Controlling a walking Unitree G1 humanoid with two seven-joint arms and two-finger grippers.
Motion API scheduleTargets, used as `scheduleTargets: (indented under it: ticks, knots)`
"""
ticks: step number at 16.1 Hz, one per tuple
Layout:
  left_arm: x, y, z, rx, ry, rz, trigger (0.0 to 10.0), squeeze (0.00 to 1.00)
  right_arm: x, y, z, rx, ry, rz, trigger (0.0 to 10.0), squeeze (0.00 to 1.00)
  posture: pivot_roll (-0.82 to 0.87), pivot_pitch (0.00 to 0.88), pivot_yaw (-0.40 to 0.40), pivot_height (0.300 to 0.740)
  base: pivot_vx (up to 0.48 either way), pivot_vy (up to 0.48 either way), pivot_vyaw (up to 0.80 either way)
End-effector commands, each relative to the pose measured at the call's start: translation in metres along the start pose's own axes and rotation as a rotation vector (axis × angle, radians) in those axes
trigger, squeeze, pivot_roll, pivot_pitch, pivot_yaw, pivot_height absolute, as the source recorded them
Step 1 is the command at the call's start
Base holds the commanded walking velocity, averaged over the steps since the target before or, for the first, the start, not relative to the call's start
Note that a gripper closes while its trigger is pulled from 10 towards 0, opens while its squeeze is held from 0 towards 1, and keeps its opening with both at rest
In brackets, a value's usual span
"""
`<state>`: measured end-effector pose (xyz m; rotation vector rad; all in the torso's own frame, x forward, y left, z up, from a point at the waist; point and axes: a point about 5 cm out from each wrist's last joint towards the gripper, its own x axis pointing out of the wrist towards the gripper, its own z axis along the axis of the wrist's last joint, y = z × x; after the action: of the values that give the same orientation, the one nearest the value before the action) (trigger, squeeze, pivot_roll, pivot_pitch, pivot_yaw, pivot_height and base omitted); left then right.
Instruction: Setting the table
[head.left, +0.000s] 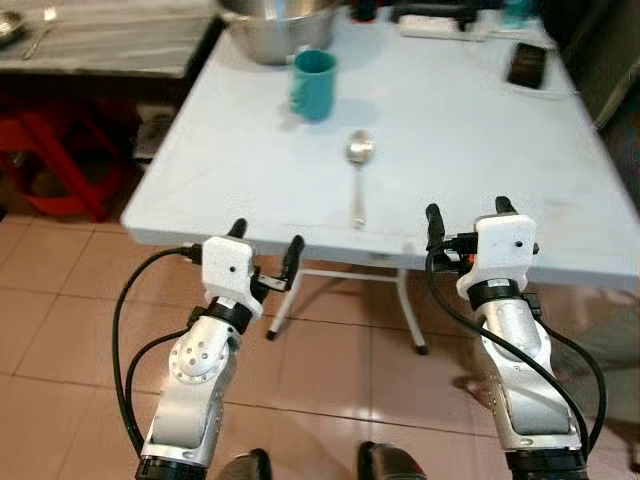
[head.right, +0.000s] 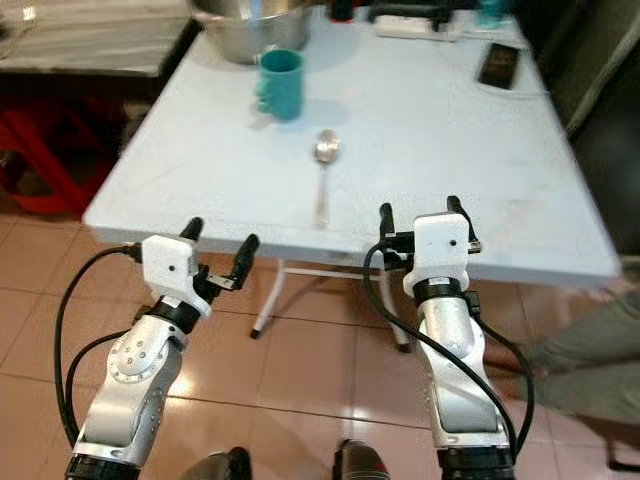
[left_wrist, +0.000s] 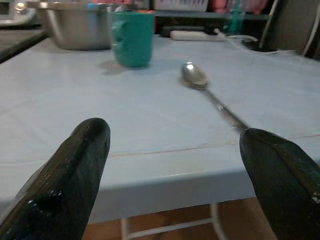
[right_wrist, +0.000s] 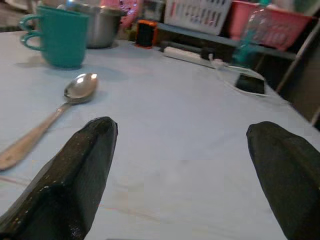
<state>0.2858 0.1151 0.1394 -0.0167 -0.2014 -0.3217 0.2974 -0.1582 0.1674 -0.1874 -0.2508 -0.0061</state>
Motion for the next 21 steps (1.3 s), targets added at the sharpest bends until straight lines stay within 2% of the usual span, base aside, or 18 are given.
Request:
scheduleTargets:
  ticks: [1, 17, 21]
  knots:
    - [-0.0032, 0.0042, 0.0018, 0.006, -0.008, 0.003, 10.0, 0.0, -0.0016, 0.0045, -0.0009, 0.006, 0.0, 0.014, 10.0, 0.0, -0.15, 0.212, 0.014, 0.74, 0.0, 0.0, 0.0]
    - [-0.0027, -0.0002, -0.0005, -0.013, 0.0, -0.02, 10.0, 0.0, -0.0022, 0.0065, 0.0003, -0.018, -0.01, 0.034, 10.0, 0.0, -0.16, 0.222, 0.013, 0.74, 0.269, 0.0, 0.0]
    - [-0.0032, -0.0004, -0.0009, -0.013, 0.004, -0.025, 10.0, 0.0, -0.0034, 0.0073, -0.0008, -0.017, -0.006, 0.035, 10.0, 0.0, -0.16, 0.225, 0.016, 0.74, 0.0, 0.0, 0.0]
